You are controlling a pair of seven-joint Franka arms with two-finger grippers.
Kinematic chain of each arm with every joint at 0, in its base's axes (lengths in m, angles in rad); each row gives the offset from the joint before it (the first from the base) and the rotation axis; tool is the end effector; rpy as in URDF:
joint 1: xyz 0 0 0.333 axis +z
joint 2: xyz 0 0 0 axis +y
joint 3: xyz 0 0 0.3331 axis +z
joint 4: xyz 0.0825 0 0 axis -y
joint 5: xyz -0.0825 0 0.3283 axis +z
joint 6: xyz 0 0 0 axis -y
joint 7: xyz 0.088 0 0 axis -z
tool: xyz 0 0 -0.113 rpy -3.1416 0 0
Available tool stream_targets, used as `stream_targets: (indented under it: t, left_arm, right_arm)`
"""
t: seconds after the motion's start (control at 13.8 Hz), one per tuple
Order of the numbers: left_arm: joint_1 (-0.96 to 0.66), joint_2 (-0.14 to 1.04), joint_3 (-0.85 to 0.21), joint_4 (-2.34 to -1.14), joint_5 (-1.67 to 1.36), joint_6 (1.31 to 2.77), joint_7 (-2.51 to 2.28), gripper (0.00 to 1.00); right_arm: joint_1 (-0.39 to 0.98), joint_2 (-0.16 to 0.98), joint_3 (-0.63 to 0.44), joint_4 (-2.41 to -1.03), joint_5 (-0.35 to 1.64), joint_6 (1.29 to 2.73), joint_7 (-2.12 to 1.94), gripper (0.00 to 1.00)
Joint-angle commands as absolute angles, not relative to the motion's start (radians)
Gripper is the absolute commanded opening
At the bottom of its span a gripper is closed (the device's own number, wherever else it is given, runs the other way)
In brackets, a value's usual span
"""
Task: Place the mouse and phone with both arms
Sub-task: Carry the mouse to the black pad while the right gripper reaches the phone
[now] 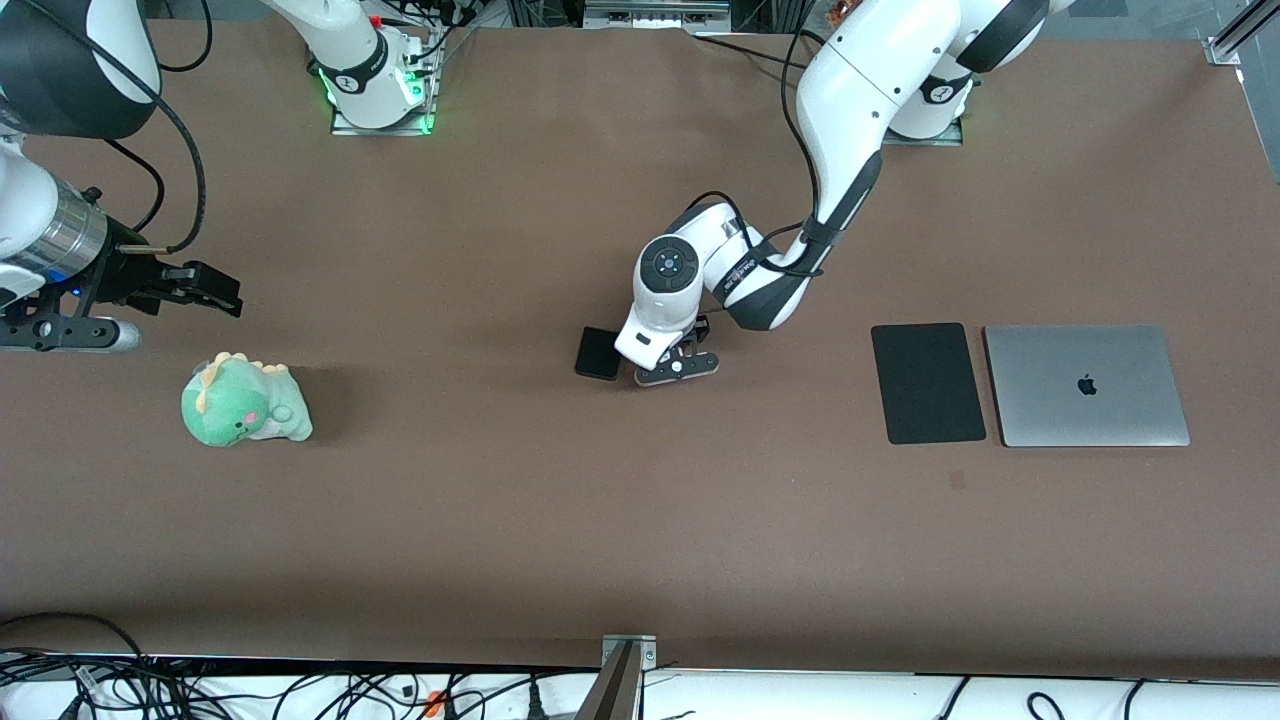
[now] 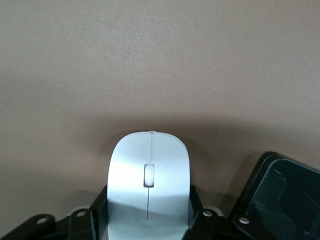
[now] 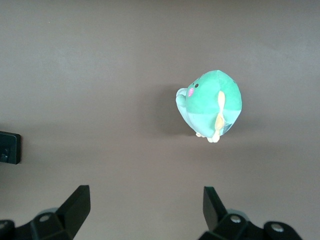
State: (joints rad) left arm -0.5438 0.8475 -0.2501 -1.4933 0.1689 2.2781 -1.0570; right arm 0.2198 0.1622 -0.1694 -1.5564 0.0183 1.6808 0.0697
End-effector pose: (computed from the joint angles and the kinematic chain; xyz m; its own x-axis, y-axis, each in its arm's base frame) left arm 0.5042 -0.4572 0.2161 0.9715 0.2265 -0.0704 0.2272 -0.9738 0.0024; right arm 0.5540 0.0374 0.5666 0.9992 -0.0201 -0.0347 -0.0197 -0.9997 0.0116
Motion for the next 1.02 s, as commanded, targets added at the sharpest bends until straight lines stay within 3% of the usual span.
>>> stream_targets:
  t: [0.0, 0.22, 0.58, 0.94]
  left_arm:
    - [-0.551, 0.848, -0.238, -1.465, 0.202, 2.266, -1.069, 0.31]
    - [-0.535, 0.801, -0.221, -1.48, 0.209, 2.241, -1.069, 0.3]
    - [-0.463, 0.655, -0.224, -1.491, 0.209, 2.064, -0.994, 0.31]
    - [-0.341, 0.5, -0.238, -1.62, 0.204, 2.034, -0.85, 0.31]
  right_arm:
    - [0.222, 0.167, -0.17, -1.542, 0.034, 1.672, 0.072, 1.0]
    - [0.224, 0.167, -0.17, -1.543, 0.034, 1.666, 0.072, 1.0]
    - [0.256, 0.192, -0.17, -1.559, 0.04, 1.664, 0.077, 1.0]
    - [0.299, 0.245, -0.17, -1.557, 0.112, 1.677, 0.098, 1.0]
